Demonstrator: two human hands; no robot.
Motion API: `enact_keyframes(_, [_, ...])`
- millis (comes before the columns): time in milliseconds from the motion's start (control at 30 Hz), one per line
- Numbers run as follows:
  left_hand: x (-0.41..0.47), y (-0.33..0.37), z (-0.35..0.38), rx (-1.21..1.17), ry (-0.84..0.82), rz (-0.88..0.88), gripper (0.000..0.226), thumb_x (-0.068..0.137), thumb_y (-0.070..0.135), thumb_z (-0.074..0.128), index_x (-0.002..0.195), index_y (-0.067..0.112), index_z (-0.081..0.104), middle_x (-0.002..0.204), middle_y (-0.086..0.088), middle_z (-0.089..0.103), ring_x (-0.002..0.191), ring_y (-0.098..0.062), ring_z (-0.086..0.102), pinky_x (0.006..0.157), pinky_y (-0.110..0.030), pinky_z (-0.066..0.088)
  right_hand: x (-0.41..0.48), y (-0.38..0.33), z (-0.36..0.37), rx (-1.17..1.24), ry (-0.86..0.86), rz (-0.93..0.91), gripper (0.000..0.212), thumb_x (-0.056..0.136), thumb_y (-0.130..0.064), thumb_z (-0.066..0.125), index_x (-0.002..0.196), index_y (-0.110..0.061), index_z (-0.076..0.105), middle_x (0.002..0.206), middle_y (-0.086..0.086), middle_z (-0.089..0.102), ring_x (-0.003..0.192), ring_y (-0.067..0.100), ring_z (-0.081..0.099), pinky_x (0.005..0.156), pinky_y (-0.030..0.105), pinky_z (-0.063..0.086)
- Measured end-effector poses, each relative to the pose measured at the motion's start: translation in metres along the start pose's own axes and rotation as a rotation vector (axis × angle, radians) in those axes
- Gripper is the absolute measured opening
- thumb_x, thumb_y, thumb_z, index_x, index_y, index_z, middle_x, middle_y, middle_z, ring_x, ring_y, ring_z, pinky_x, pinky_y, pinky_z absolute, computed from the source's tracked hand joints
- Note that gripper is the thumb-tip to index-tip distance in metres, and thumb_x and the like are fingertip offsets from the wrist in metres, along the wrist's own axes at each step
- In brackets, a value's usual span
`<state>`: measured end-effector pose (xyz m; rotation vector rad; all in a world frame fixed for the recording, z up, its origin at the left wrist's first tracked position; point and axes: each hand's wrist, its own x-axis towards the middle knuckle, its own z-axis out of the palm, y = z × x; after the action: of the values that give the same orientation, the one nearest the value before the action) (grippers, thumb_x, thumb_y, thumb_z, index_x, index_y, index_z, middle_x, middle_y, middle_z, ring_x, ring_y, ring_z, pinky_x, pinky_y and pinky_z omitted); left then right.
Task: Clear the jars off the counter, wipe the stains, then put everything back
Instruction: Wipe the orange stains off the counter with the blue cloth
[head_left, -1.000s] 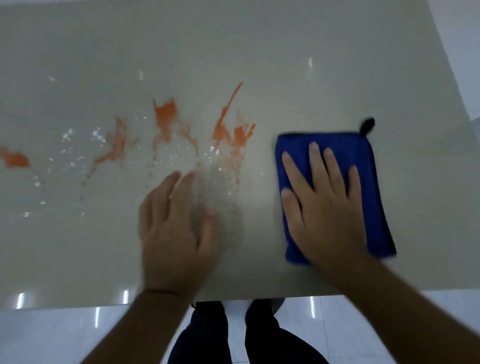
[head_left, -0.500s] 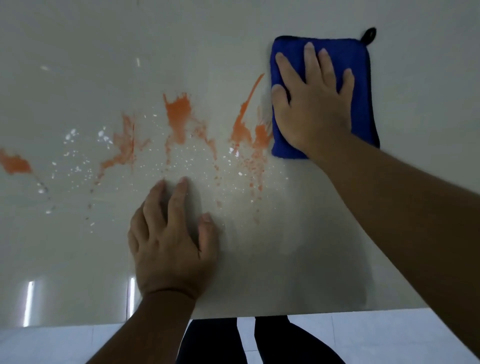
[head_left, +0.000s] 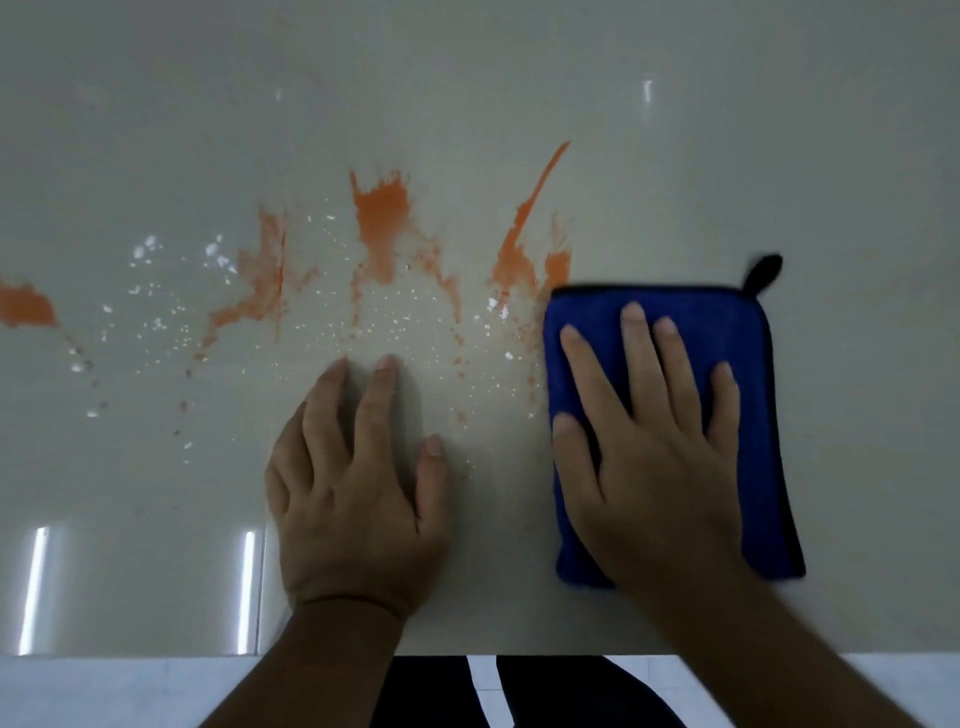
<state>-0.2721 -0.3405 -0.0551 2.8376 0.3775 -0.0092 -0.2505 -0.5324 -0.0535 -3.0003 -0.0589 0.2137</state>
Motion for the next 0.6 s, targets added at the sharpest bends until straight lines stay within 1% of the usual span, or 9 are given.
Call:
enact_keyframes(100, [0.000,-0.001,0.001,0.005,0.001,0.002,0.066,0.086,0.047,0.045,0.149,0.026,0.038,0.153,-0.009,0.033,0.135,-0.034,0.031,0.108,-0.053,0.030,0.061,-0.003,-0.008,-0.004,0.021,-0.001,0.061,0.100,-0.049,0.026,0.159,-0.034,0.021,0.169,0.006,0.017,0.155,0.028,0.014,0.122,0.060,0.009])
enact_keyframes(167, [-0.001,-0.001,0.000,0.005,0.001,0.002,0.066,0.086,0.048,0.044,0.149,0.027,0.037,0.153,-0.009,0.033,0.135,-0.034,0.031,0.108,-0.053,0.030,0.111,-0.006,-0.014,0.015,0.041,0.020,0.061,0.100,-0.049,0.020,0.160,-0.036,0.017,0.170,0.005,0.012,0.156,0.027,0.010,0.122,0.060,0.005])
enact_keyframes(233, [-0.001,0.000,0.000,0.004,-0.001,0.001,0.066,0.086,0.048,0.043,0.149,0.027,0.037,0.153,-0.009,0.033,0.135,-0.035,0.031,0.108,-0.054,0.030,0.151,-0.011,-0.018,0.039,0.042,0.038,0.060,0.101,-0.047,0.018,0.160,-0.037,0.013,0.171,0.004,0.007,0.157,0.026,0.005,0.123,0.059,0.002])
enact_keyframes(300, [0.000,0.001,0.000,0.002,-0.004,0.001,0.066,0.087,0.047,0.043,0.149,0.026,0.037,0.153,-0.010,0.033,0.135,-0.035,0.031,0.108,-0.054,0.029,0.165,-0.013,-0.018,0.029,0.039,0.035,0.059,0.102,-0.045,0.017,0.161,-0.035,0.012,0.171,0.005,0.006,0.157,0.027,0.004,0.123,0.059,0.002])
enact_keyframes(400, [0.000,0.002,0.000,0.006,-0.002,-0.001,0.066,0.086,0.047,0.042,0.149,0.026,0.038,0.153,-0.010,0.033,0.135,-0.035,0.031,0.109,-0.053,0.028,0.135,-0.014,-0.016,0.011,0.052,0.013,0.061,0.102,-0.045,0.018,0.161,-0.032,0.013,0.170,0.007,0.010,0.156,0.029,0.008,0.123,0.057,0.006])
enact_keyframes(500, [-0.001,0.000,0.000,0.011,-0.001,0.001,0.067,0.086,0.048,0.042,0.149,0.027,0.036,0.154,-0.009,0.032,0.135,-0.035,0.031,0.109,-0.052,0.027,0.054,-0.019,-0.004,-0.019,0.052,0.009,0.062,0.101,-0.046,0.025,0.161,-0.030,0.018,0.169,0.009,0.016,0.155,0.030,0.014,0.122,0.059,0.012])
enact_keyframes(600, [0.000,-0.001,0.002,0.018,-0.012,-0.001,0.068,0.086,0.049,0.042,0.150,0.028,0.034,0.155,-0.009,0.030,0.136,-0.034,0.031,0.109,-0.050,0.026,-0.015,-0.024,0.008,-0.006,0.026,-0.042,0.061,0.102,-0.046,0.030,0.160,-0.029,0.022,0.169,0.009,0.018,0.155,0.030,0.015,0.122,0.059,0.012])
